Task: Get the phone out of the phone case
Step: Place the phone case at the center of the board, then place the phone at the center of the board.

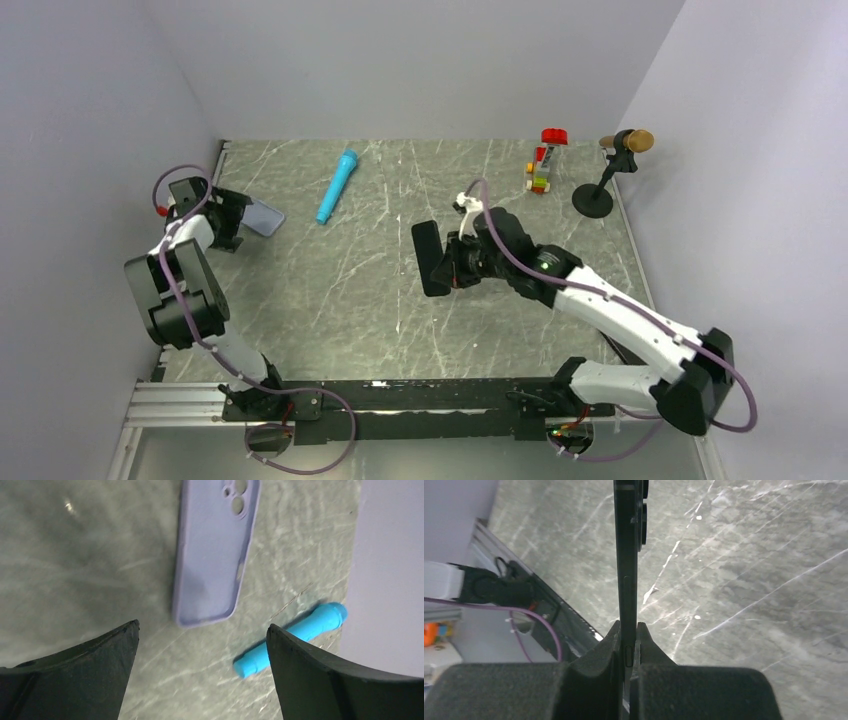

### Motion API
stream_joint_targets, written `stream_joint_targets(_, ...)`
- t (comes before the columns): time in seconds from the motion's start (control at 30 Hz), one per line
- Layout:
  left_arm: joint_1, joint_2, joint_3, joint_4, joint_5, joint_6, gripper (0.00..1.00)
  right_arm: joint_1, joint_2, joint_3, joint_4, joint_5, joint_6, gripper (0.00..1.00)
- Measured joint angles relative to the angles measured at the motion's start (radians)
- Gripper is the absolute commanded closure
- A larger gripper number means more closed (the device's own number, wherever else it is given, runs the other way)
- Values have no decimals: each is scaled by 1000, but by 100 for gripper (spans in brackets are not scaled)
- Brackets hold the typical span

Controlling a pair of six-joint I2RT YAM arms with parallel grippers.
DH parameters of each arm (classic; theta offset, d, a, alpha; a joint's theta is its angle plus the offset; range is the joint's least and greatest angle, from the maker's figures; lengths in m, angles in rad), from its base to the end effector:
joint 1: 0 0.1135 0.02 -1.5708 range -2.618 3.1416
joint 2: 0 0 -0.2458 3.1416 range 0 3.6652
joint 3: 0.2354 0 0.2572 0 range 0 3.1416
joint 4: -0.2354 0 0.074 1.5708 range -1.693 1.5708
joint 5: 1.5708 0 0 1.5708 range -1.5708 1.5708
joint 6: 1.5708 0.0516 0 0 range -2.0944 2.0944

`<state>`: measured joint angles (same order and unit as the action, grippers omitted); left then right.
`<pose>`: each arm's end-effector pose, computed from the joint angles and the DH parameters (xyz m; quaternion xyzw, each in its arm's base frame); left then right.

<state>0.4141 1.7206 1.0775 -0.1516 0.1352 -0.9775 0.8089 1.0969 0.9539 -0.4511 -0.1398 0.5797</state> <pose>0.3511 0.1467 0.1653 -0.5724 0.7252 -0.1650 0.3453 0.1795 0.1986 0.2859 -0.1333 0.8714 0.3469 0.3202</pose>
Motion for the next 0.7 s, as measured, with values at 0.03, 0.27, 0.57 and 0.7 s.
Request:
stream_joint_targets(0.03, 2, -23, -13, -34, 2, 0, 0, -6, 34, 25, -20, -5, -34, 100)
stream_joint_targets(0.27, -70, -202, 6, -187, 3, 55, 1, -90, 340, 220, -72, -144, -249, 100)
stream_joint_targets(0.57, -379, -393, 204, -241, -110, 274, 1, -106, 828, 575, -238, -509, -555, 100)
stream_joint_targets(0.7, -382, -473, 204, -229, -86, 359, 1, -102, 1056, 805, -393, -595, -710, 100)
